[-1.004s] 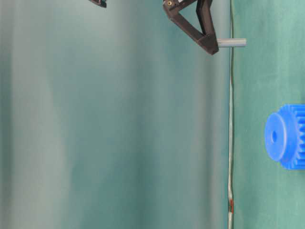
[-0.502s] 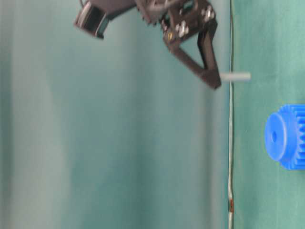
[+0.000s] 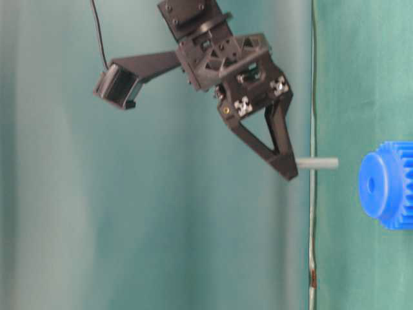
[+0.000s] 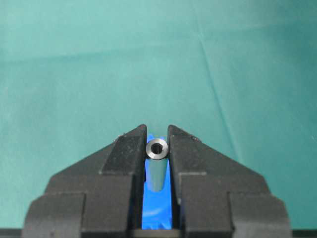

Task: Insert the shaft placed at a random location into the center hole of the medium gear at another random location.
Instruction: 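Carry the shaft left and position it above the gear's center hole, then lower the shaft into the gear's center hole with the right gripper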

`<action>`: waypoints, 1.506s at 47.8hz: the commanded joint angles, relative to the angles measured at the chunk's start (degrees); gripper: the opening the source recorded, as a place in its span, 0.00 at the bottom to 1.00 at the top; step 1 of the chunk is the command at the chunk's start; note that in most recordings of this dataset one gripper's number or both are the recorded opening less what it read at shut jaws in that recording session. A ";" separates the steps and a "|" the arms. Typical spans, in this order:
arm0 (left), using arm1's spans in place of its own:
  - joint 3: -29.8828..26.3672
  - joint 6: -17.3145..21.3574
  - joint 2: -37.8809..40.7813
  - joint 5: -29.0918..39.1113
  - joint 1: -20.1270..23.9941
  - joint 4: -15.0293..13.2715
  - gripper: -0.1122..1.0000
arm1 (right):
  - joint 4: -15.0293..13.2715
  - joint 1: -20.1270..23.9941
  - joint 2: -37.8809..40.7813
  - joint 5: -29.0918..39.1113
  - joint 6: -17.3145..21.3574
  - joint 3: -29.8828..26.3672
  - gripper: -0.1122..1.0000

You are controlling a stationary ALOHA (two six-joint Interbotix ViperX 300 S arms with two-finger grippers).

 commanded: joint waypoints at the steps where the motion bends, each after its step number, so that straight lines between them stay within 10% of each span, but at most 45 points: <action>1: -1.32 -0.09 0.35 -0.09 0.00 0.09 0.10 | -0.09 0.44 -0.09 0.35 -0.35 -2.29 0.22; 72: -1.32 -0.09 0.26 -0.09 0.09 0.09 0.10 | -0.09 0.97 5.80 -1.32 -0.35 -5.10 0.22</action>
